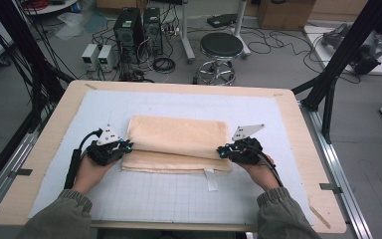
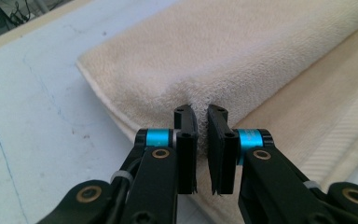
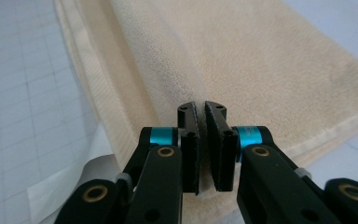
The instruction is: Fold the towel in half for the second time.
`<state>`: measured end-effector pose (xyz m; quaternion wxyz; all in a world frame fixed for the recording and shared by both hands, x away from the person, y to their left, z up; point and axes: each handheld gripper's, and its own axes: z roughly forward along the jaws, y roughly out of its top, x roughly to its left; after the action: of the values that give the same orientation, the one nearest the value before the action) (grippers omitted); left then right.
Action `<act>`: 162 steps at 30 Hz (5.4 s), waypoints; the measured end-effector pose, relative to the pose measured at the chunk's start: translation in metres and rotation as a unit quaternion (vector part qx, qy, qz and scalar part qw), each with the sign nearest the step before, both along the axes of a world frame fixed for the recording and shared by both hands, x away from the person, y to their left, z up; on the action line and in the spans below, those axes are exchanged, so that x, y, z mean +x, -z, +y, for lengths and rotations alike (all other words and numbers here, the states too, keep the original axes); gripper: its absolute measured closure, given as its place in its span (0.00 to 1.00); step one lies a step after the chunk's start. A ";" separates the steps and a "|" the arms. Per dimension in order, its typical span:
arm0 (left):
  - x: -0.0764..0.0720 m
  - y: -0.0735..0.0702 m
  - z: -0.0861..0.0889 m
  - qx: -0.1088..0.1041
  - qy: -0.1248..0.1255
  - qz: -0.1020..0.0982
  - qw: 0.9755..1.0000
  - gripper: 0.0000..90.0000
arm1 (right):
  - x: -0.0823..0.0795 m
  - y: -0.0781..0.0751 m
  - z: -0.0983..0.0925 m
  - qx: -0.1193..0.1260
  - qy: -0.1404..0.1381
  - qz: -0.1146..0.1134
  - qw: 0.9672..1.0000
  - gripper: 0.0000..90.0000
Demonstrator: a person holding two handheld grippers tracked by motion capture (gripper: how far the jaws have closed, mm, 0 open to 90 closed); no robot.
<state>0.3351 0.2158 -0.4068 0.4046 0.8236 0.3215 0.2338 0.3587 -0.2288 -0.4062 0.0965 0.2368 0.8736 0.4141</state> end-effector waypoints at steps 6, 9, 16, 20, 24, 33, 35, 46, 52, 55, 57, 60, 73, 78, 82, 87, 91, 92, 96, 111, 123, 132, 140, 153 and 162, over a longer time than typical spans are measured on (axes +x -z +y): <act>-0.020 -0.012 -0.006 0.008 0.023 -0.009 1.000 0.92 | -0.012 -0.018 -0.011 0.003 -0.008 -0.011 1.000 0.94; -0.032 -0.008 -0.006 0.012 0.036 0.001 0.999 0.92 | -0.020 -0.018 -0.012 -0.008 -0.020 -0.006 1.000 0.94; -0.042 0.005 -0.003 0.016 0.032 0.018 0.999 0.65 | -0.030 0.001 -0.010 0.000 -0.031 0.028 0.999 0.76; -0.039 -0.002 -0.008 -0.004 0.030 0.001 1.000 0.62 | -0.026 -0.001 -0.014 0.025 -0.008 0.027 0.999 0.78; -0.029 0.007 -0.017 0.004 0.023 0.017 1.000 0.68 | -0.022 0.008 -0.009 0.006 0.002 0.039 0.999 0.80; -0.025 0.023 -0.016 0.032 0.021 0.046 0.998 0.69 | -0.031 0.027 -0.005 -0.004 0.004 0.041 0.999 0.80; -0.026 0.024 -0.016 0.033 0.018 0.042 0.998 0.69 | -0.033 0.027 -0.004 -0.009 0.004 0.037 0.999 0.80; -0.028 0.021 -0.008 0.004 0.012 0.028 1.000 0.64 | -0.034 0.020 -0.005 0.017 0.016 0.011 1.000 0.68; -0.028 0.015 0.001 -0.022 -0.005 0.024 0.999 0.55 | -0.028 0.015 -0.007 0.040 0.047 0.001 0.998 0.54; -0.029 0.013 0.003 -0.029 -0.013 0.023 0.999 0.46 | -0.026 0.016 -0.006 0.043 0.056 0.003 0.998 0.46; -0.030 0.012 0.004 -0.034 -0.013 0.025 0.999 0.41 | -0.026 0.016 -0.006 0.040 0.063 0.005 0.997 0.40; -0.031 0.010 0.005 -0.042 -0.011 0.023 0.999 0.38 | -0.026 0.016 -0.007 0.045 0.077 0.008 0.996 0.31; -0.034 0.009 0.012 -0.048 -0.013 0.028 0.998 0.26 | -0.033 0.015 -0.011 0.043 0.089 0.008 0.995 0.18; -0.037 0.008 0.014 -0.046 -0.013 0.026 0.998 0.25 | -0.037 0.014 -0.010 0.039 0.090 0.004 0.995 0.16; -0.039 0.006 0.016 -0.047 -0.014 0.023 0.999 0.24 | -0.040 0.014 -0.010 0.034 0.092 0.003 0.995 0.16; -0.043 0.005 0.019 -0.049 -0.015 0.023 0.998 0.22 | -0.044 0.012 -0.015 0.036 0.094 -0.005 0.995 0.15; -0.048 0.005 0.021 -0.056 -0.017 0.021 0.998 0.21 | -0.047 0.011 -0.018 0.042 0.097 -0.009 0.994 0.14; -0.049 0.004 0.022 -0.056 -0.016 0.020 0.998 0.21 | -0.048 0.011 -0.019 0.044 0.099 -0.008 0.994 0.14; -0.051 0.004 0.026 -0.055 -0.019 0.017 0.998 0.20 | -0.050 0.010 -0.022 0.049 0.100 -0.011 0.994 0.14; -0.060 0.003 0.034 -0.055 -0.026 0.014 0.998 0.19 | -0.064 0.009 -0.032 0.061 0.106 -0.012 0.992 0.14; -0.068 0.002 0.038 -0.054 -0.024 0.011 0.998 0.19 | -0.074 0.009 -0.041 0.065 0.111 -0.016 0.991 0.14; -0.077 0.001 0.044 -0.058 -0.026 0.009 0.998 0.19 | -0.081 0.009 -0.047 0.070 0.117 -0.018 0.991 0.14; -0.084 -0.001 0.048 -0.059 -0.028 0.005 0.998 0.19 | -0.087 0.009 -0.052 0.073 0.121 -0.020 0.990 0.14; -0.096 -0.001 0.053 -0.059 -0.030 0.003 0.998 0.19 | -0.097 0.009 -0.064 0.081 0.131 -0.021 0.988 0.14; -0.102 -0.001 0.055 -0.058 -0.027 0.002 0.998 0.19 | -0.105 0.011 -0.073 0.083 0.138 -0.020 0.987 0.14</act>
<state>0.2332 0.2710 -0.4062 0.4442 0.7904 0.3577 0.2238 0.2541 -0.3015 -0.4170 0.1499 0.3540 0.7928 0.4729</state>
